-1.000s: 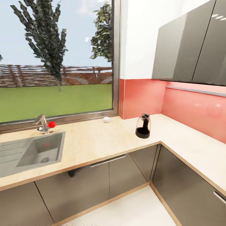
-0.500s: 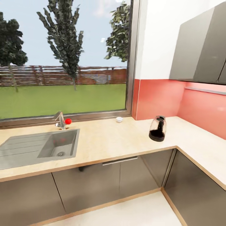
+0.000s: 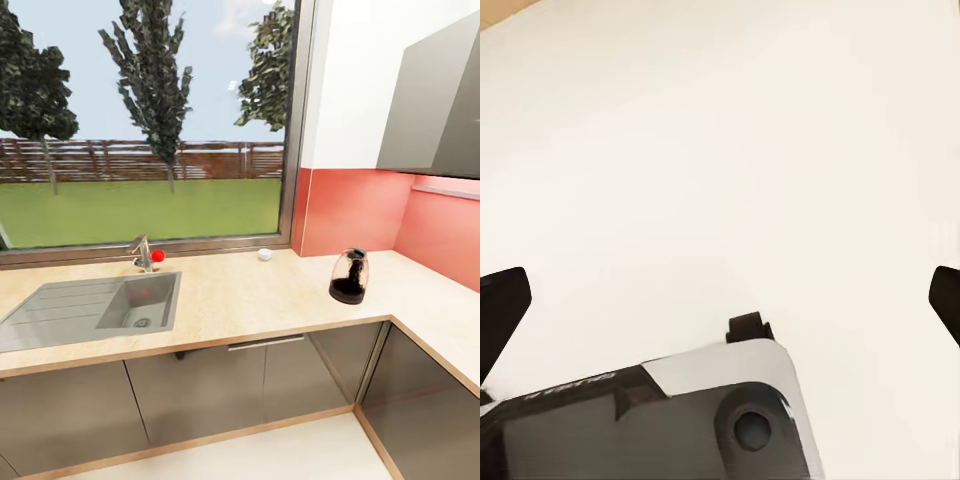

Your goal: Set up a coffee station on the kitchen countertop: keep the coffee maker on the countertop, move the bottle of coffee from the kitchen shelf to the counter next to the coffee maker, place a paper coffee filter on top of the coffee maker, put the saucer next to the coffee maker with the coffee cup on the saucer, and place the electric kettle next to the coffee maker.

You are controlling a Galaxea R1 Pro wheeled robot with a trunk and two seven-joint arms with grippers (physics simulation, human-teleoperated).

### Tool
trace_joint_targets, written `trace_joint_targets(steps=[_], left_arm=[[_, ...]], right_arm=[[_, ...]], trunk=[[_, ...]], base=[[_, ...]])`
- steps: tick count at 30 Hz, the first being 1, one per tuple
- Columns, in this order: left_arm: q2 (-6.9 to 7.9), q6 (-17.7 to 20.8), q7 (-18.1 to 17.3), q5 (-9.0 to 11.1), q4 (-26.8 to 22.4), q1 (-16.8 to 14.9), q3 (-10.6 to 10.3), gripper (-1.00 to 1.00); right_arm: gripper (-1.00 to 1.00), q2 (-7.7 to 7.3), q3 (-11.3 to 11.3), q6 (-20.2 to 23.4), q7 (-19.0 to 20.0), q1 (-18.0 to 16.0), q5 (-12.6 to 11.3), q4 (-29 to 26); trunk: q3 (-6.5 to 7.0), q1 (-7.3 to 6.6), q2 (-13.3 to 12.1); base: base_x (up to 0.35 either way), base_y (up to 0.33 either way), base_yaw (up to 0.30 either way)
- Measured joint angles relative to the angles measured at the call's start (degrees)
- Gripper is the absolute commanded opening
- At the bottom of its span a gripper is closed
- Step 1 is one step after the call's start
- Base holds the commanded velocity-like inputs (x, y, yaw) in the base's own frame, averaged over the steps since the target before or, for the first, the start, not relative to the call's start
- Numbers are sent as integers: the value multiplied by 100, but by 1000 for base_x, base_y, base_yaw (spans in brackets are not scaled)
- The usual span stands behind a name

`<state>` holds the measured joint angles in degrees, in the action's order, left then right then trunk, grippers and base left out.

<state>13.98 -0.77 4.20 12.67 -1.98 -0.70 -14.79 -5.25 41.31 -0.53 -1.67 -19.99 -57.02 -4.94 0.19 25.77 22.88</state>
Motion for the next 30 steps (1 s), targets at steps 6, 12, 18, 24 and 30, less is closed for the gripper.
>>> trace_joint_targets(steps=[6,12,18,24,30], left_arm=[[-64,42,4,1,-8,0,-7,100],[-219,66,3,-50,-21,0,-34,100],[-269,79,2,-63,-37,-8,-52,100],[-280,83,4,-73,-44,-9,-49,100],[-269,84,-2,-66,-29,-9,-49,100]], right_arm=[[100,-273,-12,-53,-25,-9,390,-1374],[100,-714,-84,-149,-160,-8,517,-3083],[100,-937,-1263,-146,-1097,-9,562,-4708],[100,-1001,-2178,-138,-1308,-9,1861,-6234],[100,-1004,-3730,-116,-1348,-6,3147,-7101]], trunk=[[1,0,0],[1,-2,1],[1,-3,1],[0,-1,0],[0,-1,1]], base=[[0,0,0],[91,-42,0],[191,-126,0],[18,-12,0],[0,0,0]])
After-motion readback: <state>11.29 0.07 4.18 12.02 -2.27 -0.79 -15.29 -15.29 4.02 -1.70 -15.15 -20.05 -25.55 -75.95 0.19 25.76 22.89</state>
